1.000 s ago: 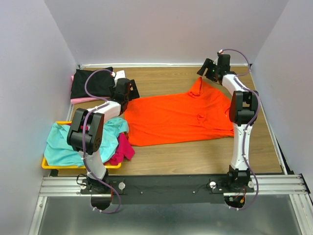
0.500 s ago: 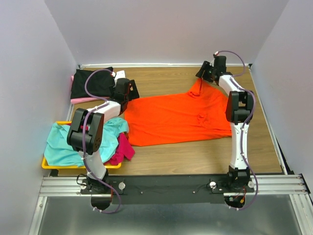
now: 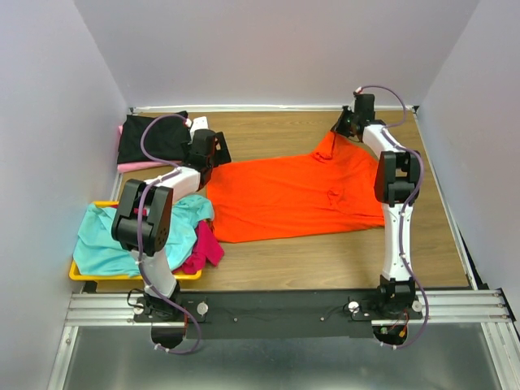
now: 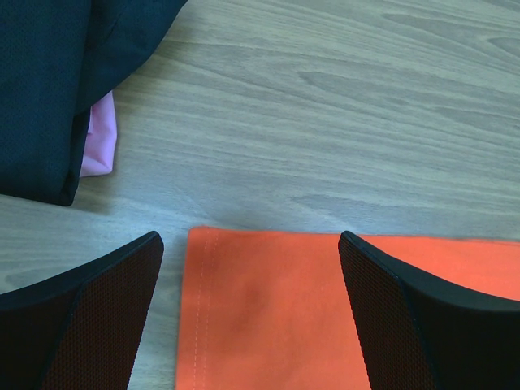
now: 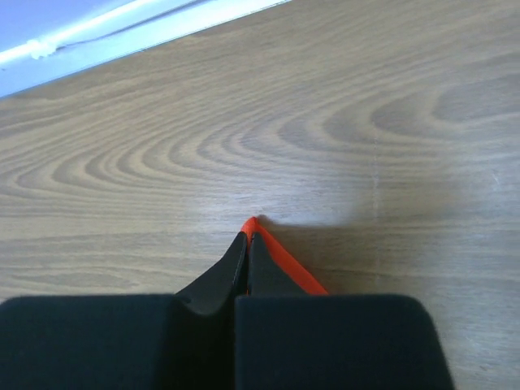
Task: Fold and stack the t-shirts
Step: Fold the tshirt
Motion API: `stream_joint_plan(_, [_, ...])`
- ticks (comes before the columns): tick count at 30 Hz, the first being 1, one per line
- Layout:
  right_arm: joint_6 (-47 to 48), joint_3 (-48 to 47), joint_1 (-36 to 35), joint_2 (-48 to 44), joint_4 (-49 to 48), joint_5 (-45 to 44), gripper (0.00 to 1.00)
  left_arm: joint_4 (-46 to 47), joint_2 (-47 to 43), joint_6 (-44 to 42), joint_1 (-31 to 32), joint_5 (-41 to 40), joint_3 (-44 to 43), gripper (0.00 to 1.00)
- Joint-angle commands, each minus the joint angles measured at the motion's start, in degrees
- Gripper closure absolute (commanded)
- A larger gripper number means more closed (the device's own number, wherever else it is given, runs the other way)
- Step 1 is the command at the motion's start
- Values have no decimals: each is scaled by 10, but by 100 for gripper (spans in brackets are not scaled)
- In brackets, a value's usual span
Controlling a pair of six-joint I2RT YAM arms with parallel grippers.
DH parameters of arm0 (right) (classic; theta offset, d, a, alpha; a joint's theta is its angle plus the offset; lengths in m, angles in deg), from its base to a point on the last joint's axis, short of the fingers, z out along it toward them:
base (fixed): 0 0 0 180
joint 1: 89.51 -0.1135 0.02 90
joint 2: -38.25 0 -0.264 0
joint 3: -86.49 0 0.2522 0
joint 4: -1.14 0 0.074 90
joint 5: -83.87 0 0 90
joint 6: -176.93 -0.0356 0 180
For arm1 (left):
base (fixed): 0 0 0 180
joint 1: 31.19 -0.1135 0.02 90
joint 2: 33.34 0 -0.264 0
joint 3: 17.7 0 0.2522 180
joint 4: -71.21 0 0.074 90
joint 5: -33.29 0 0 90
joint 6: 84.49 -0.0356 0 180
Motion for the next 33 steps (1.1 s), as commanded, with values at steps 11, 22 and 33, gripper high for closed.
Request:
stream_joint_plan(11, [-21,90,17,-93,11,-96,100,-48,70,-32,-10,-22,-80,7])
stream_joint_plan(22, [-28,116,36,-114,11,-99,99,-99,110,-39,-10,-23,-142,20])
stream_joint_plan(33, [-37,129,56,-119,10,-88,100,-122,90,-14,-10,-22,-104,28])
